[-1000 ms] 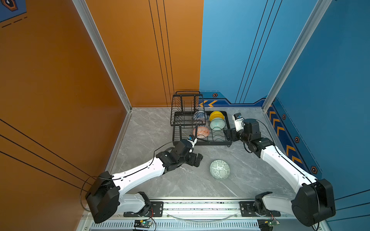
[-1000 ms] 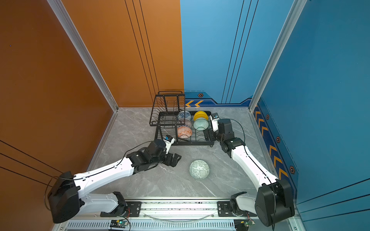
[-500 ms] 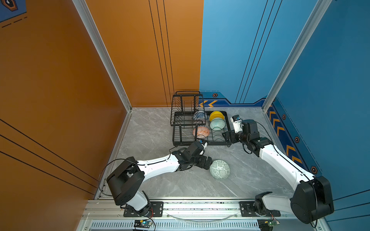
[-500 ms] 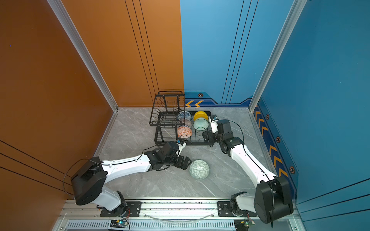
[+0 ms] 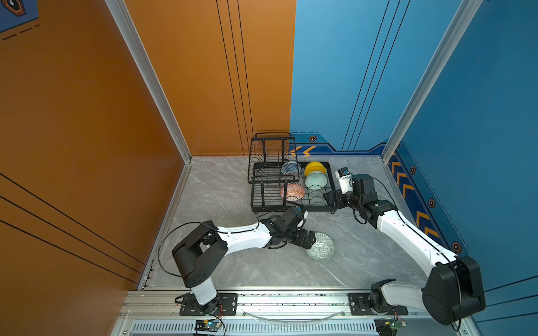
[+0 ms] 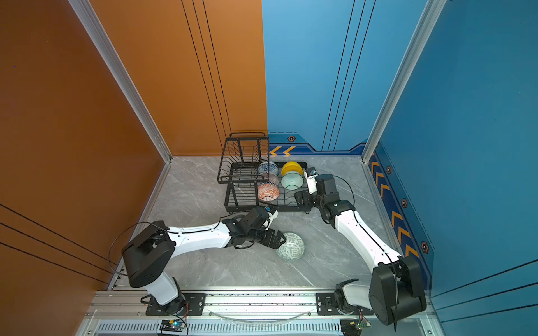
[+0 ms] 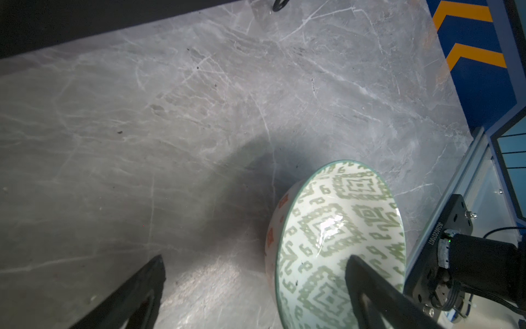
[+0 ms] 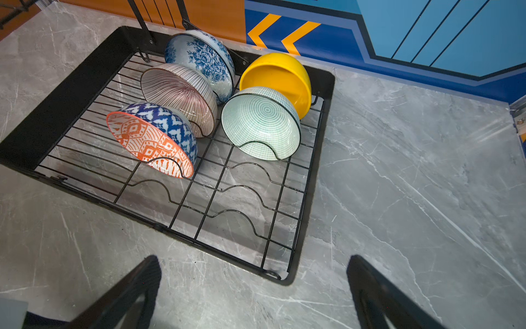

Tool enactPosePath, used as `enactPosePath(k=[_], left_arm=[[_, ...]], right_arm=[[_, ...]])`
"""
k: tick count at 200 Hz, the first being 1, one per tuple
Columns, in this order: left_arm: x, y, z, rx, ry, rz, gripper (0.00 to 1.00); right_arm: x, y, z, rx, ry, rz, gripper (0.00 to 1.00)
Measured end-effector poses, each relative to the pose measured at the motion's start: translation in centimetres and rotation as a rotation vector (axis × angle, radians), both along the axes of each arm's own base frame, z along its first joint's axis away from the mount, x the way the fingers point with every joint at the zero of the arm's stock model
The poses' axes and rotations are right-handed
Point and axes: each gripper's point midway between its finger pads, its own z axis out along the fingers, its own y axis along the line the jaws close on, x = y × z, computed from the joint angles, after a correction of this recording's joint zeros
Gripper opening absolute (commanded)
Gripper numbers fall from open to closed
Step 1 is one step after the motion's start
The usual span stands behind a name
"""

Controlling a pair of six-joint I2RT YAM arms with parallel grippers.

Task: Load the bowls into the dish rack
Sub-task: 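Reach the left gripper to the grey-green bowl and grasp its rim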

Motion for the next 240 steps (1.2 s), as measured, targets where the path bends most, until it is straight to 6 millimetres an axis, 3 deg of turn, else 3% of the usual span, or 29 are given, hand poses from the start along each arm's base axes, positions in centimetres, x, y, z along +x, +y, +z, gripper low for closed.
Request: enactPosePath(k=[60,65,100,240], left_arm=[[-0.3,-1.5,-1.5,0.004,0.057,-0.027,0.88],[-0.3,-1.7,-1.5,0.002,0.06,-0.029,0.82],[-0.2,-2.8,-1.0,-0.024,0.068,-0.042,0.72],[-0.3,-3.3,-1.6,0.0,0.085,-0.058,0.3]], right_arm=[[-0.1,-0.1,-0.7,-0.005,0.016,0.0,1.0],[-0.1,-0.1,-0.8,-0.005,0.017,-0.001,1.0],[0.0,-0.3,-1.3,-0.009,0.031,-0.007,1.0],[0.0,-0.1,-1.6,-0.003,0.042,0.004,1.0]])
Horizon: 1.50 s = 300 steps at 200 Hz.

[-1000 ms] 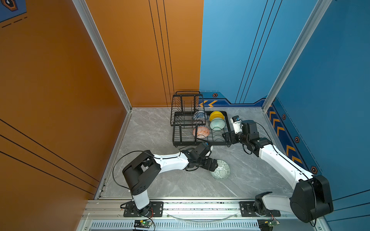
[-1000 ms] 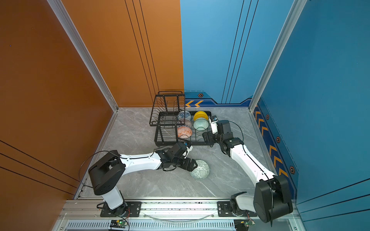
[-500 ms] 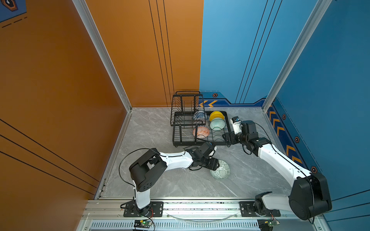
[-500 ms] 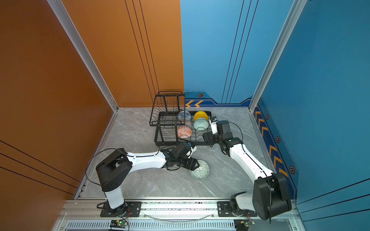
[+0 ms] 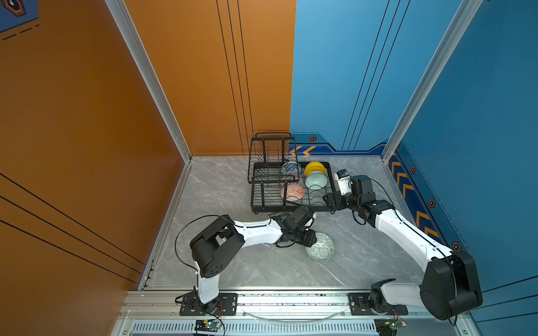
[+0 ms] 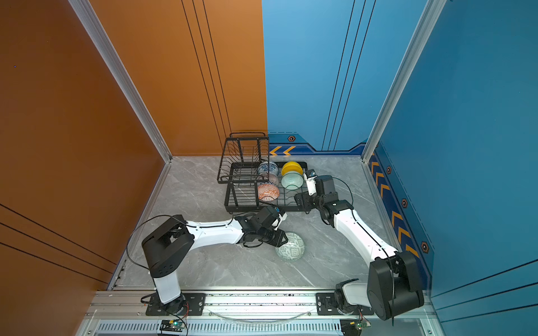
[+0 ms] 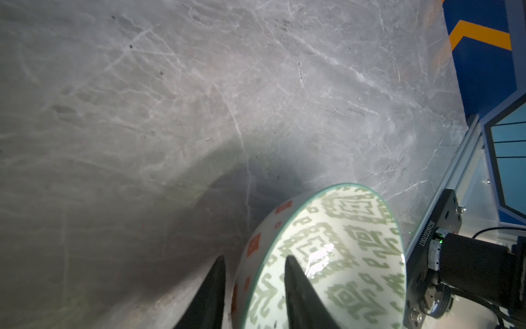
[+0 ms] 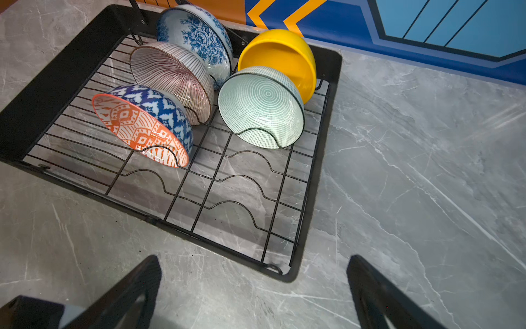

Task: Load the bowls into the dish rack
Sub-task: 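Reach the left gripper to the grey-green bowl and grasp its rim, then lift the grey-green bowl toward the rack with left gripper while right approaches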

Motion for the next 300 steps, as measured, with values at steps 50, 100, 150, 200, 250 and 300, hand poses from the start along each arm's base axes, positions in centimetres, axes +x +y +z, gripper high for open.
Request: enactPosePath(k=[50,100,150,200,250,300], left_arm=[[0.0,0.0,0.0,0.004,0.001,0.002,0.14],[-0.1,0.4,-0.3,0.026,0.004,-0.002,0.06],[0.0,0.9,-0.6,0.041,0.006,0.002,0.0],[0.6,2.9,0.6,0.078,-0.047,0.028,0.0],[2.2,4.9,7.7,0.018,-0.246,0.085,0.0],[3.9,8.9,10.7,0.03,-0.382,0.185,0.0]], right_arm=[[0.1,-0.2,0.0,0.0,0.0,-0.004,1.0],[0.0,-0.2,0.0,0.0,0.0,-0.004,1.0],[0.0,-0.2,-0.1,0.0,0.002,-0.004,1.0],[-0.5,-0.1,0.6,0.027,-0.011,0.0,1.0],[-0.8,0.2,1.7,0.074,-0.027,0.006,1.0],[-2.0,0.8,5.2,0.151,-0.099,0.032,1.0]])
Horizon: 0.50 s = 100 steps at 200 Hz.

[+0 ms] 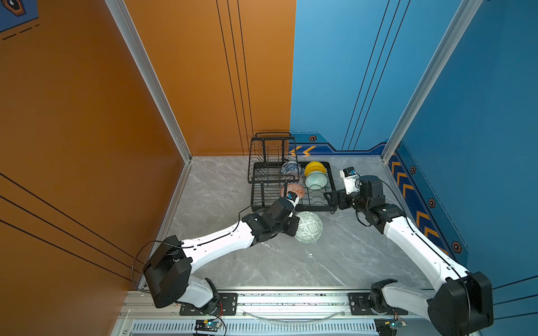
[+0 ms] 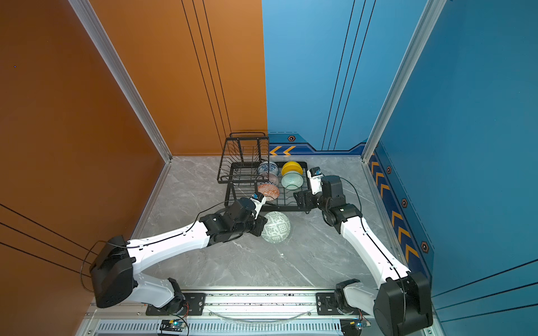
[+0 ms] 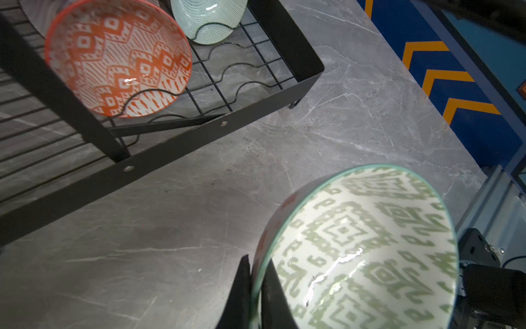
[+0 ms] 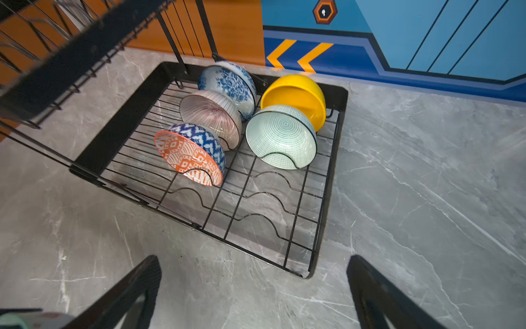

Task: Load the bowls into the dish rack
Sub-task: 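Lift the grey-green bowl toward the rack with left gripper while right approaches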

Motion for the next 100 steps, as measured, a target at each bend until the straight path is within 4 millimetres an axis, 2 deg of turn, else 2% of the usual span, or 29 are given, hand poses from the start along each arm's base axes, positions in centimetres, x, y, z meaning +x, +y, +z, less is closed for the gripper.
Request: enactPosePath(k=[37,74,100], left_arm=[[1.3,2.5,1.8,-0.009,-0.085,0.083,0.0],[2.4,3.1,2.9,-0.026,-0.135,0.126,0.0],[3.1,3.5,3.4,-0.037,-0.157,0.152,0.0]], right_arm=[[-1.2,0.7,2.6,0.058,-0.049,0.025,1.0],[-2.4,2.5,4.6,0.103,-0.067,0.081,1.0],[-3.5,4.6,5.6,0.133,-0.071,0.149,1.0]])
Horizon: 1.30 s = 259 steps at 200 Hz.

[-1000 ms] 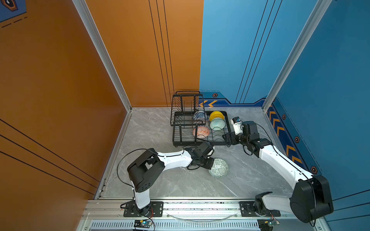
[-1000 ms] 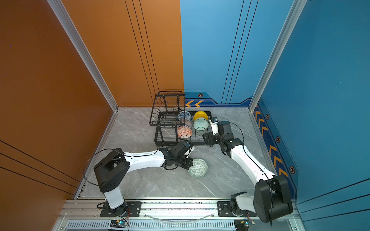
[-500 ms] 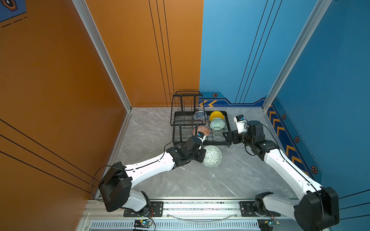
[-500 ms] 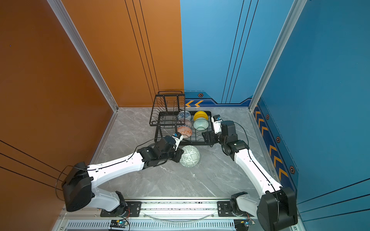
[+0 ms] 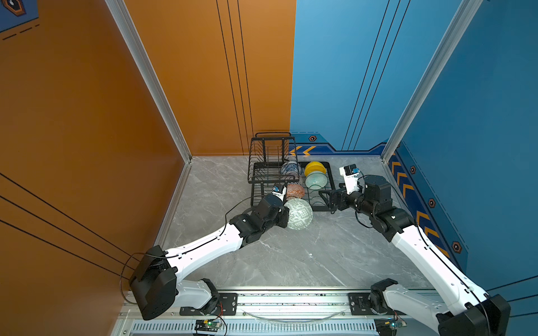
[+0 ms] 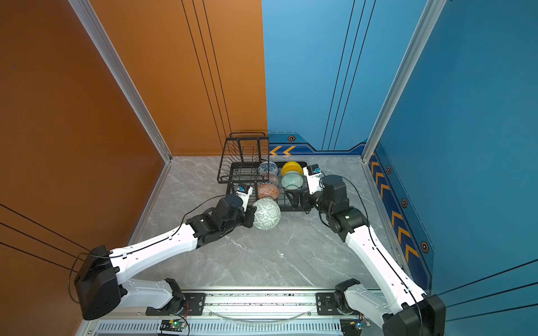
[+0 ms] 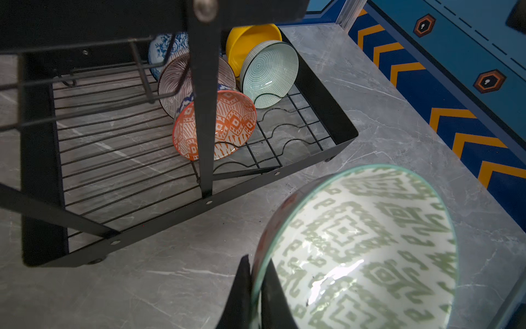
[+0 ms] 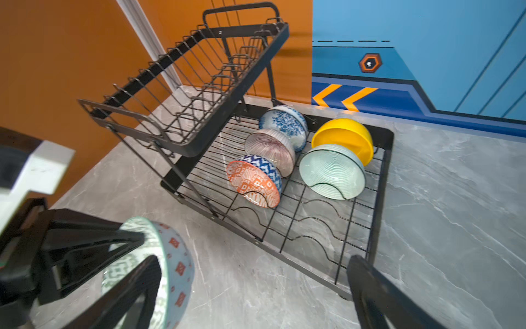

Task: Load the bowls into the dish rack
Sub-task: 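Lift the grey-green bowl toward the rack with left gripper while right approaches, then close the right gripper on the grey-green bowl rim while left gripper releases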

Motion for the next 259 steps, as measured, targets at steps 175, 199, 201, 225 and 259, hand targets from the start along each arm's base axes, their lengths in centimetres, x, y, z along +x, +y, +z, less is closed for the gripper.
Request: enactPosePath(k=[175,199,201,225,259], left_arm=[[1.5,0.0,2.0,-0.064,-0.071,0.033,0.0],[1.5,0.0,2.1,-0.066,-0.074,0.033,0.0],[1.5,0.0,2.1,-0.066,-0.074,0.033,0.0],[1.5,0.0,2.1,-0.067,-0.074,0.033,0.0],[1.5,0.0,1.9,-0.064,-0.072,0.033,0.0]], right_arm=[[-0.4,6.9,-4.6,-0.038,0.169,0.12,0.8],[-0.1,7.1,-5.6,-0.042,0.2,0.113,0.65],[0.0,7.1,-5.7,-0.039,0.208,0.109,0.64],[0.4,7.3,-6.6,-0.052,0.235,0.107,0.47],[0.5,7.9,-6.9,-0.047,0.259,0.11,0.28]])
